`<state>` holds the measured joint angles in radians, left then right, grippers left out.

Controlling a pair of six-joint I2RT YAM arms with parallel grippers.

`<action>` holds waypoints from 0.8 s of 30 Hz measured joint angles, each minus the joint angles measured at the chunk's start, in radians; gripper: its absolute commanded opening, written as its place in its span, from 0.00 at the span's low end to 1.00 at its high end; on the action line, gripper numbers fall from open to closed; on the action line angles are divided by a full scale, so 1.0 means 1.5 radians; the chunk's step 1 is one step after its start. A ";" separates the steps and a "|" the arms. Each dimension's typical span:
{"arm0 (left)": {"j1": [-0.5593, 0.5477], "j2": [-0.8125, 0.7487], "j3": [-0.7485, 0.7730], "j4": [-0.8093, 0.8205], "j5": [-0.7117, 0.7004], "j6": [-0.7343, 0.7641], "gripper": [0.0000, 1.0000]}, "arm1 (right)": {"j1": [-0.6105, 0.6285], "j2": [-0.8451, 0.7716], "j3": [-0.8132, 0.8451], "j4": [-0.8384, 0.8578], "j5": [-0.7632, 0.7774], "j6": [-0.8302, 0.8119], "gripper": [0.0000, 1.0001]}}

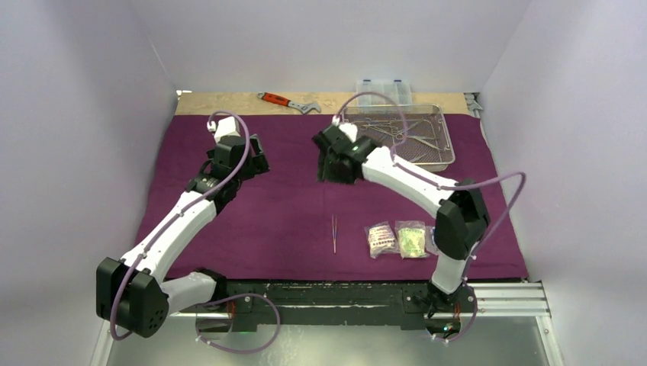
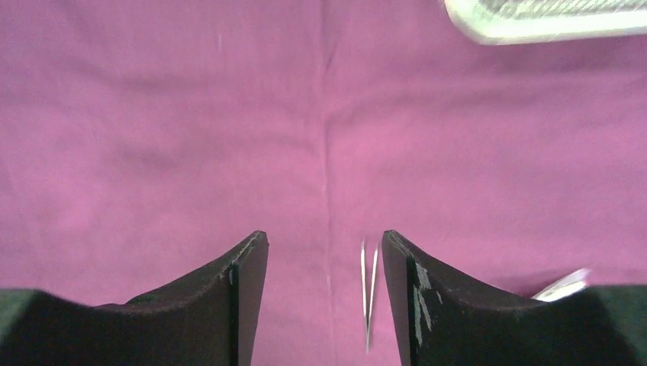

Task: Open and lay out the surgical kit
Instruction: Pick up the medical item from the container.

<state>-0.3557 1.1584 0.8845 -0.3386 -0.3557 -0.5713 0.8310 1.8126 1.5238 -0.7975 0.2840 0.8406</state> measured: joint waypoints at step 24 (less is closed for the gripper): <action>0.000 0.139 0.184 0.031 -0.016 0.034 0.86 | -0.319 0.352 0.346 0.111 0.118 -0.159 0.61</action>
<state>-0.3557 1.3670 1.1603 -0.2924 -0.3801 -0.5201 0.3531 2.3405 2.0434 -0.6312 0.4606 0.6018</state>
